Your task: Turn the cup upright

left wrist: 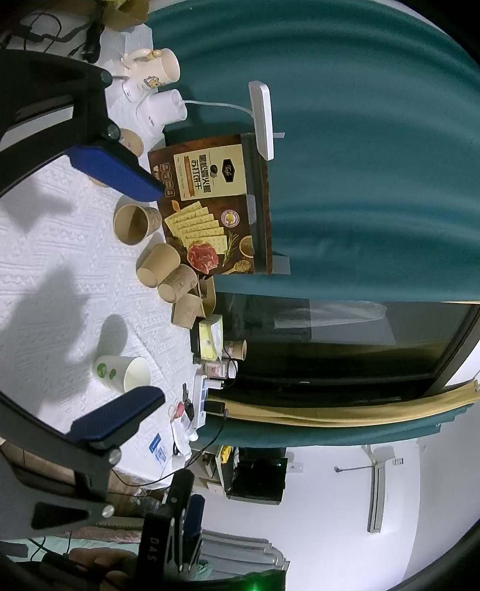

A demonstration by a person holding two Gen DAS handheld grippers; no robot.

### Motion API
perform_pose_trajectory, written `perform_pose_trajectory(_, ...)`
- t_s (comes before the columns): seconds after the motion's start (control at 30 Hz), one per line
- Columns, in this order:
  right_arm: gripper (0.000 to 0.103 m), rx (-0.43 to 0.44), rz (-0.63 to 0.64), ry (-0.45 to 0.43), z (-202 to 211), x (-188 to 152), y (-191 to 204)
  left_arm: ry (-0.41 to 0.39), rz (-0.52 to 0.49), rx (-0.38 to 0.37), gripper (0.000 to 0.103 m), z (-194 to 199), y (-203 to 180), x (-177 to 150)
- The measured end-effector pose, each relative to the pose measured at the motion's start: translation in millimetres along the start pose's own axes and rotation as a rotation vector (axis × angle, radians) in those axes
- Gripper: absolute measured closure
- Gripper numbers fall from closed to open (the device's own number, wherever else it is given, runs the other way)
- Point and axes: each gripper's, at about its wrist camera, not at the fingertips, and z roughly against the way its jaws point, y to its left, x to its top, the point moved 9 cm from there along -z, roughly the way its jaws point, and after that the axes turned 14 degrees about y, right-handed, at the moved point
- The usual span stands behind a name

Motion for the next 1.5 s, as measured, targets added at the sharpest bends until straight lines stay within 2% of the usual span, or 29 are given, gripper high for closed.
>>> perform_pose_trajectory(1.5, 0.032, 0.002, 0.001, 0.002, -4.7, -4.3, -0.6, -0.014, -0.004, -0.004, 0.003, -1.1, -5.0, 5.6)
